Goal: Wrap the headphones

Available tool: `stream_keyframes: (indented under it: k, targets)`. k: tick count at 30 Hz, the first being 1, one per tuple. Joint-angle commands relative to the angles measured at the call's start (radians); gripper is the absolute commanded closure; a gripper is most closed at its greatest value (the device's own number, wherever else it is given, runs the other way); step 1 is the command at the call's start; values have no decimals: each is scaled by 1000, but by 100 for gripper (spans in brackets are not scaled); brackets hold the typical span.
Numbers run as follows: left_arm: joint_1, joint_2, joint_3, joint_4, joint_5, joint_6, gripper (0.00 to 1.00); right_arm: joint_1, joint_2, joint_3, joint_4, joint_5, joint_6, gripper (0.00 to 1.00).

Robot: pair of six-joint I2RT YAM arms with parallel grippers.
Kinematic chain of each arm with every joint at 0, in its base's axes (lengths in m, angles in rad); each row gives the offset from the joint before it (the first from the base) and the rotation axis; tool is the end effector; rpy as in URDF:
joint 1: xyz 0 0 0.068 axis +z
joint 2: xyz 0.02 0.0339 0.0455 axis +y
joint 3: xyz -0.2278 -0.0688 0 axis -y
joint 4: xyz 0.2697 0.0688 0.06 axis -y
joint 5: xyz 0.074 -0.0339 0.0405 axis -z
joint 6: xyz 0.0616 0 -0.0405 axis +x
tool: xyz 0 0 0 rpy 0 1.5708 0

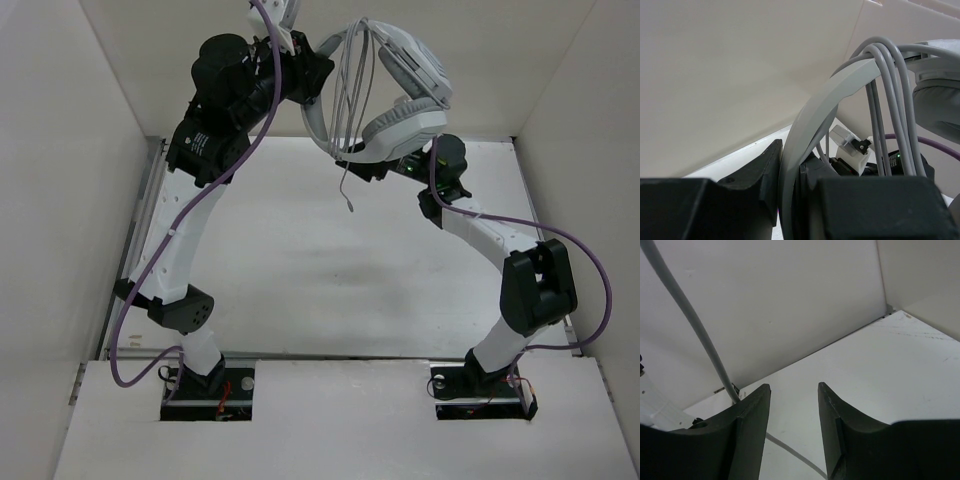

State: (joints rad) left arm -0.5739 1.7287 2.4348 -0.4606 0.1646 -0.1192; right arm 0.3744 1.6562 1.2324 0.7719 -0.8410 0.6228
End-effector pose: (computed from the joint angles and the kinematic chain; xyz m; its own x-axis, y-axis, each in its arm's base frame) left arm 0.2908 -0.2000 0.5919 0.1231 -0.2193 -0.9679 0.6886 0.7212 -0.0758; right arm 0.3724 0.1956 0.3235 -0.2647 0.3138 -0.9118 -0.9129 0.2231 0.3418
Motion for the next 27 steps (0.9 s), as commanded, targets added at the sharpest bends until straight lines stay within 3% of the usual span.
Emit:
stream_keyframes:
  k: [1,27]
  targets:
    - [6,-73,23,120,10,-45,99,-1,-22,47,75,-29,29,51]
    - [-1,-73,18,117,15,-42,99,-142,-4,98,-83,178,-212,51]
